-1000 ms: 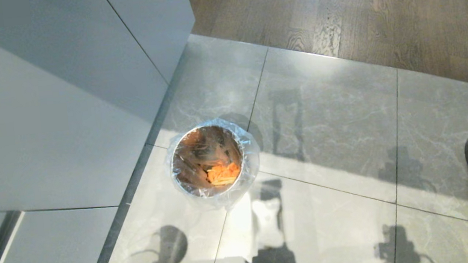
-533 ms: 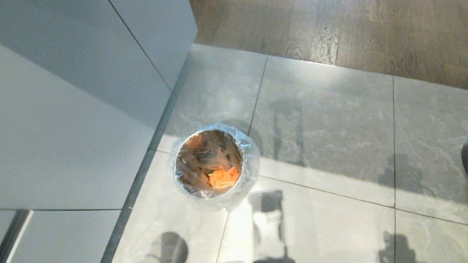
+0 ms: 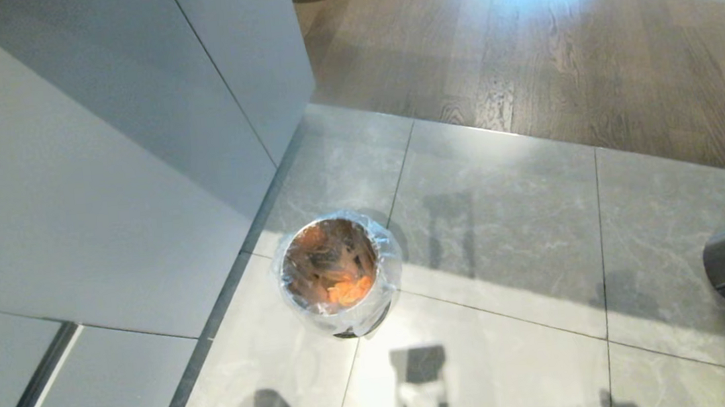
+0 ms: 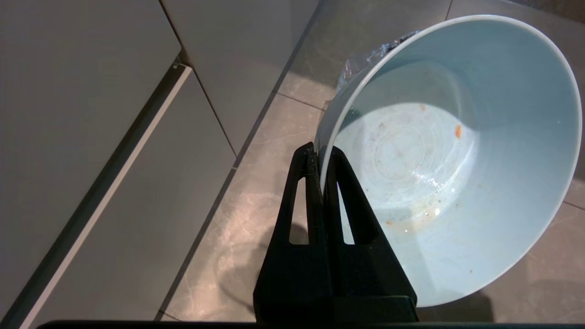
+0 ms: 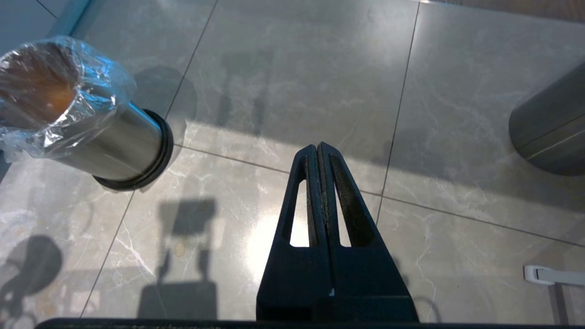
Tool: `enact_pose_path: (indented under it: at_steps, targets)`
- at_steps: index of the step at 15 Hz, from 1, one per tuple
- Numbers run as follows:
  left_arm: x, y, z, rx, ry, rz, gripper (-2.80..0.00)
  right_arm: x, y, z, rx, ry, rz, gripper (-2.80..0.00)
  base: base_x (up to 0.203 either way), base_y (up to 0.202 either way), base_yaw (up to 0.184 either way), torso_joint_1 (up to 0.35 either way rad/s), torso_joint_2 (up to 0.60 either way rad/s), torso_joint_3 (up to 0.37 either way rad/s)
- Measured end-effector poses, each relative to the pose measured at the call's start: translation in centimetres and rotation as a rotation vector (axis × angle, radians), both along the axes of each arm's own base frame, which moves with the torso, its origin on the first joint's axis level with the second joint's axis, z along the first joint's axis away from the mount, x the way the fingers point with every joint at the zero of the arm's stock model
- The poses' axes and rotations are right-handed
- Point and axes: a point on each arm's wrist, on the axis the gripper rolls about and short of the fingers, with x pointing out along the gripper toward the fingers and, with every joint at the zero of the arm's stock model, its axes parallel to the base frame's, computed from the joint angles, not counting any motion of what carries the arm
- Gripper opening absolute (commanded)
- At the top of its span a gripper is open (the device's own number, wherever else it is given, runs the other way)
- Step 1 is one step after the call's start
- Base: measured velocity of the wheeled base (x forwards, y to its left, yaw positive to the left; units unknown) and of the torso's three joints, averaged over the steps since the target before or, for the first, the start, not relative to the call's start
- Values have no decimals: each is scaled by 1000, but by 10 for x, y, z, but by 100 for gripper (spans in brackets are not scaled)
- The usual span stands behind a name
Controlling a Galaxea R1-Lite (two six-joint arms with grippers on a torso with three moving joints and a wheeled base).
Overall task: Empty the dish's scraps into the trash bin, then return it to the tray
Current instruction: Put the bowl back to the table
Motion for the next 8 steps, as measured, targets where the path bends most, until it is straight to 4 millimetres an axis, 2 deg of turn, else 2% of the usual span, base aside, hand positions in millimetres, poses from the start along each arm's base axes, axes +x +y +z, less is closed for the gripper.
enact_pose_path:
  at_steps: [8]
  targets:
    - [0, 0, 0, -1, 0, 0, -280, 0, 0, 0, -1, 0, 0, -280, 0, 0, 0, 3, 2, 200]
